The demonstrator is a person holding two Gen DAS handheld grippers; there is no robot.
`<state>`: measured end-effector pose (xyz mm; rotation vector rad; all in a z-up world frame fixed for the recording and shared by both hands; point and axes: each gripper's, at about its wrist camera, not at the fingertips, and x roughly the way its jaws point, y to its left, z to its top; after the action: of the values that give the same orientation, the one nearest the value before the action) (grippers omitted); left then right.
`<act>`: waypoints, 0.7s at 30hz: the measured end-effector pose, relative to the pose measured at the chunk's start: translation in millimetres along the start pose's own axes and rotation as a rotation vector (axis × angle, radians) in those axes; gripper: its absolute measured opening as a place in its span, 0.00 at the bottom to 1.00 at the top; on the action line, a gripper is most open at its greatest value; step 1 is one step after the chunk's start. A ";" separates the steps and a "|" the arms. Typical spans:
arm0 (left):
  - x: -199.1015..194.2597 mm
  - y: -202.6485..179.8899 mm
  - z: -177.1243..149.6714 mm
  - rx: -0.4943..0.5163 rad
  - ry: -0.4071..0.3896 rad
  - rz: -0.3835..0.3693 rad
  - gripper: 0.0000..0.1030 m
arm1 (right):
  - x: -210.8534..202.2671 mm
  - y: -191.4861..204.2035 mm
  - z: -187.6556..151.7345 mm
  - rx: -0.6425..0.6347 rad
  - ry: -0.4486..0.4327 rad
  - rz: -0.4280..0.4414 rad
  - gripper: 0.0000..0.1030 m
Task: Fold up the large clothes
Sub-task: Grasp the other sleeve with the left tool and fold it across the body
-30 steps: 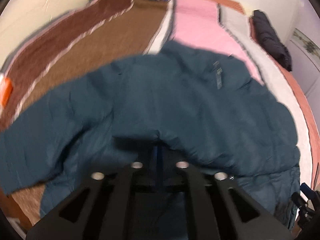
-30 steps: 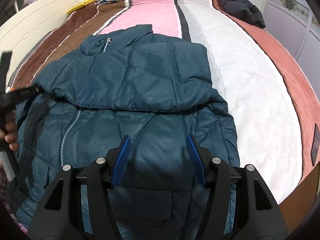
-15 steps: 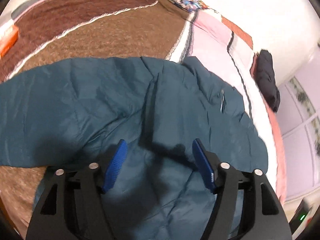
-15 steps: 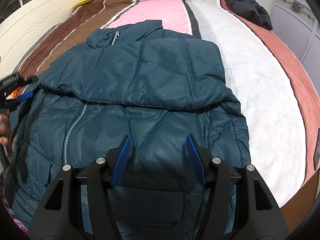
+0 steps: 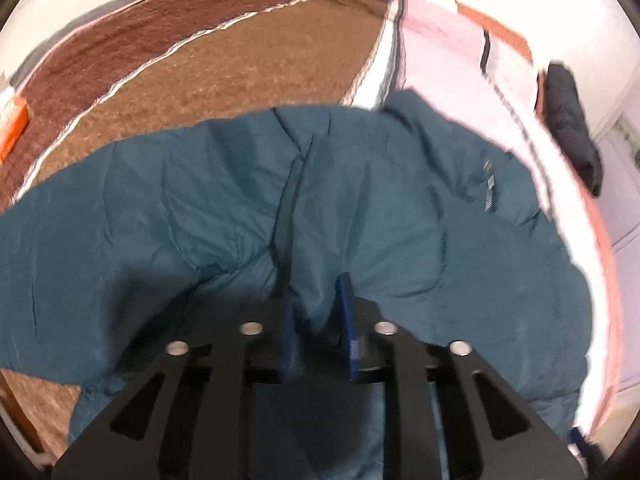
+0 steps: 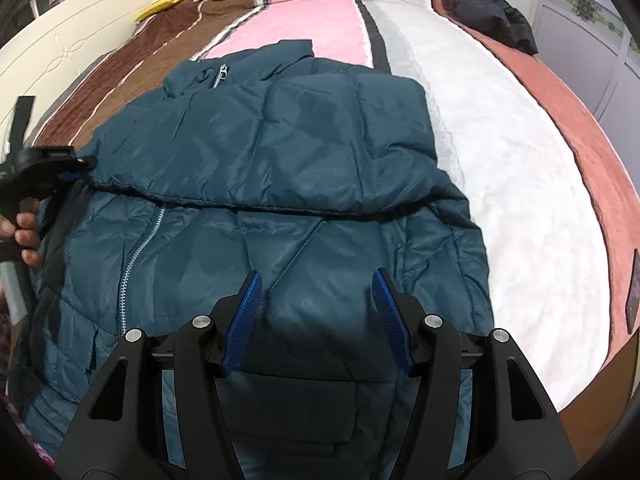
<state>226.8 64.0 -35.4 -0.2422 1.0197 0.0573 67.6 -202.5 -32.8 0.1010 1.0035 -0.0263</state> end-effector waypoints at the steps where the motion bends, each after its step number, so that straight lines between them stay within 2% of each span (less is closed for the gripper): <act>1: -1.6 1.3 -1.6 0.010 -0.002 0.010 0.35 | 0.1 1.9 -0.5 -0.003 0.004 0.004 0.56; 2: -3.0 0.1 -1.6 0.016 -0.003 0.010 0.38 | -0.6 3.7 -1.1 -0.008 0.004 0.006 0.56; 4: -12.7 3.8 -2.1 0.002 0.001 -0.022 0.60 | -3.8 8.4 -1.9 -0.028 -0.007 0.005 0.56; 5: -19.4 7.2 -3.2 -0.012 -0.011 -0.038 0.62 | -4.4 10.6 -1.7 -0.033 -0.010 0.002 0.56; 10: -57.4 38.0 -22.3 -0.052 -0.050 -0.077 0.63 | -8.2 17.5 -1.7 -0.046 -0.019 0.013 0.56; 13: -79.6 68.2 -41.3 -0.091 -0.061 -0.067 0.63 | -9.7 24.6 -2.6 -0.058 -0.022 0.022 0.56; 17: -102.5 121.1 -68.7 -0.220 -0.053 -0.048 0.64 | -11.1 37.4 -5.9 -0.077 -0.024 0.037 0.56; 21: -119.3 178.7 -93.4 -0.402 -0.057 -0.046 0.64 | -12.6 52.1 -9.5 -0.110 -0.023 0.054 0.56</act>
<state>57.5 224.2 -11.8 -0.6263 0.9387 0.2275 56.3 -150.1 -23.5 0.0267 0.9769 0.0768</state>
